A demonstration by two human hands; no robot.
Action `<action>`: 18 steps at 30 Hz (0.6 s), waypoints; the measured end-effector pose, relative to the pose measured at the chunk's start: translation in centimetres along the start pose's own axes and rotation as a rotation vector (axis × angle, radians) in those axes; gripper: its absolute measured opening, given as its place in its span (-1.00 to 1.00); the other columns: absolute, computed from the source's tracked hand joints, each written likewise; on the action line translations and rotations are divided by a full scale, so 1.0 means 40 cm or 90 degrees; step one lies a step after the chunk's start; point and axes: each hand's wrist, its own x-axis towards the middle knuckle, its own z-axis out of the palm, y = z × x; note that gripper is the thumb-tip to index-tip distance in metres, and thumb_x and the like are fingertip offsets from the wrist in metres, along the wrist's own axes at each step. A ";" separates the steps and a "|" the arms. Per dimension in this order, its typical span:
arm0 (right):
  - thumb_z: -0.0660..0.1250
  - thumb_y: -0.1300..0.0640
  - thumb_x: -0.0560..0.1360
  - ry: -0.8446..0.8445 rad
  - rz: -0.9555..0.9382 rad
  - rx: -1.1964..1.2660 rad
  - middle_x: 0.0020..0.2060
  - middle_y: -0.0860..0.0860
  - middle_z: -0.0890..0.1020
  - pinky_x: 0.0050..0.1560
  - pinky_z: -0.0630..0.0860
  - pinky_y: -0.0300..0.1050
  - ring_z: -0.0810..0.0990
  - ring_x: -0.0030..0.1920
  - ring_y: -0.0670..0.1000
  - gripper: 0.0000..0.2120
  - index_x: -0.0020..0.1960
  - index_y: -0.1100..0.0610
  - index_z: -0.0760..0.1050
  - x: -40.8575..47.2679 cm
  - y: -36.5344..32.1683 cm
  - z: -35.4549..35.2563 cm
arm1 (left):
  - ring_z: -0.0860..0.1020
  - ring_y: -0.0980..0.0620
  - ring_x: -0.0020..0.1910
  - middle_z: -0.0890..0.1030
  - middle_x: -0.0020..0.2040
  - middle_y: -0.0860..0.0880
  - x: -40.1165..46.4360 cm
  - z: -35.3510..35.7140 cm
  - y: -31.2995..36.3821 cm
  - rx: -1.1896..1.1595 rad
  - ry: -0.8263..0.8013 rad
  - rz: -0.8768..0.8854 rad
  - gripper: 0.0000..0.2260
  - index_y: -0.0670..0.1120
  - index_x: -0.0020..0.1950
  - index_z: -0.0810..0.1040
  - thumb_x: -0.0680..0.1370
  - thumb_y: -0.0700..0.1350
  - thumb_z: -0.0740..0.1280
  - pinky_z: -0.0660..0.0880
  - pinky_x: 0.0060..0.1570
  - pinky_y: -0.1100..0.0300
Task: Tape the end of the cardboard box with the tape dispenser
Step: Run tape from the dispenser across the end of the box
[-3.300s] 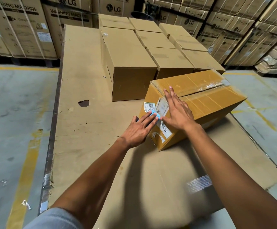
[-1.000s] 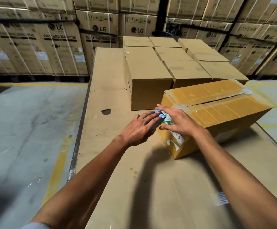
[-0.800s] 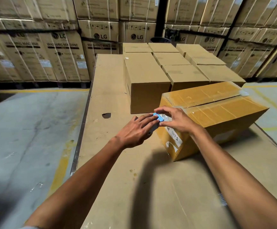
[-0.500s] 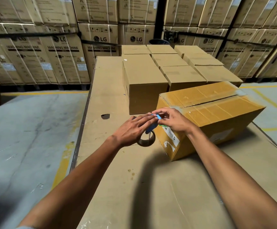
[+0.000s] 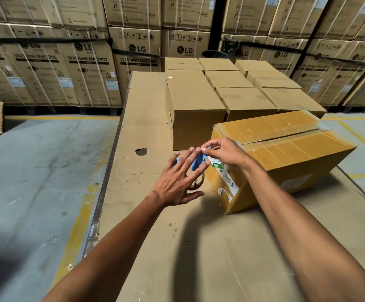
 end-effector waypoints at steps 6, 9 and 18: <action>0.39 -0.36 0.47 -0.050 0.071 0.031 0.00 0.00 0.77 0.26 0.66 0.20 0.73 0.14 0.06 -0.56 0.04 -0.05 0.76 0.023 0.016 0.012 | -0.08 -0.29 0.76 -0.13 0.79 -0.14 -0.006 0.022 -0.018 0.021 -0.017 0.018 -0.12 0.08 0.79 -0.05 0.62 0.29 0.34 0.24 0.56 -0.31; 0.40 -0.35 0.48 -0.086 0.116 0.084 0.08 0.12 0.76 0.31 0.63 0.21 0.71 0.20 0.15 -0.49 0.06 0.07 0.75 0.033 0.029 0.016 | -0.06 -0.31 0.75 -0.14 0.79 -0.16 -0.013 0.021 -0.034 0.005 -0.037 0.049 -0.10 0.06 0.79 -0.05 0.59 0.25 0.35 0.35 0.43 -0.25; 0.32 -0.11 0.68 -0.084 0.193 0.195 0.10 0.18 0.70 0.01 0.66 -0.07 0.70 0.07 0.13 -0.69 0.17 0.09 0.69 0.026 0.060 0.054 | 0.00 -0.26 0.76 -0.08 0.80 -0.06 -0.031 0.005 -0.082 -0.045 -0.086 0.066 0.02 0.04 0.78 -0.02 0.44 0.15 0.45 0.38 0.40 -0.24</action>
